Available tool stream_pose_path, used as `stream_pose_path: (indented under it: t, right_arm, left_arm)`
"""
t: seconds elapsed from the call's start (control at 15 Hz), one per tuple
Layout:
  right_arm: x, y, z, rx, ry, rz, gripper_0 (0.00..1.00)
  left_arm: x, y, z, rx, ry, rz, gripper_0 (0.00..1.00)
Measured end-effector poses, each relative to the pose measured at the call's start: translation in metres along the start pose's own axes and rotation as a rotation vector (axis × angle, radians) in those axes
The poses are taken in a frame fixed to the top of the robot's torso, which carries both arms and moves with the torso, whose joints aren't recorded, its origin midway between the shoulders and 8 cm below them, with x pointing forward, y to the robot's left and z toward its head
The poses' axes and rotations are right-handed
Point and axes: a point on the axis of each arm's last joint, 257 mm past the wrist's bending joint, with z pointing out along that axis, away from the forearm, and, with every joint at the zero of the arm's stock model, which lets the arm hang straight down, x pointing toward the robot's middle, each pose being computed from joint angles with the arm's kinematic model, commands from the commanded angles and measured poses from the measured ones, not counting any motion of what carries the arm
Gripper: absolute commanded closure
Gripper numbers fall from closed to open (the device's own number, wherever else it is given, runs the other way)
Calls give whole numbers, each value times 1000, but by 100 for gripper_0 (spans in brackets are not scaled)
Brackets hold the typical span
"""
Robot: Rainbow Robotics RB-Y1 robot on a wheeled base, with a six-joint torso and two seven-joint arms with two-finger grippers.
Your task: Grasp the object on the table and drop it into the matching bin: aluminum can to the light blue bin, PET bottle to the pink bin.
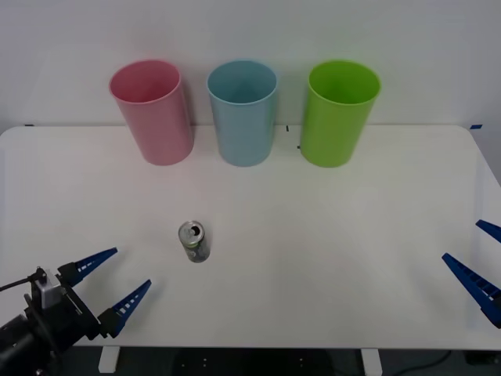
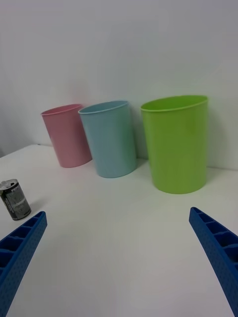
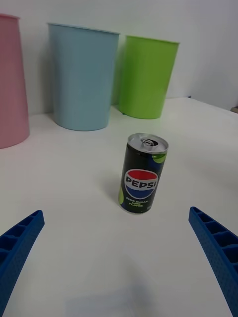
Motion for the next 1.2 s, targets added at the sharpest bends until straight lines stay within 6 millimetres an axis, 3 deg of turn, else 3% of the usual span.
stream_pose_path:
  t: [0.6,1.2]
  right_arm:
    - [0,0,0,0,0,0,0]
    - [0,0,0,0,0,0,0]
  left_arm:
    - [9,-2,62,46,3,22,0]
    - [24,-9,109,116,24,110,0]
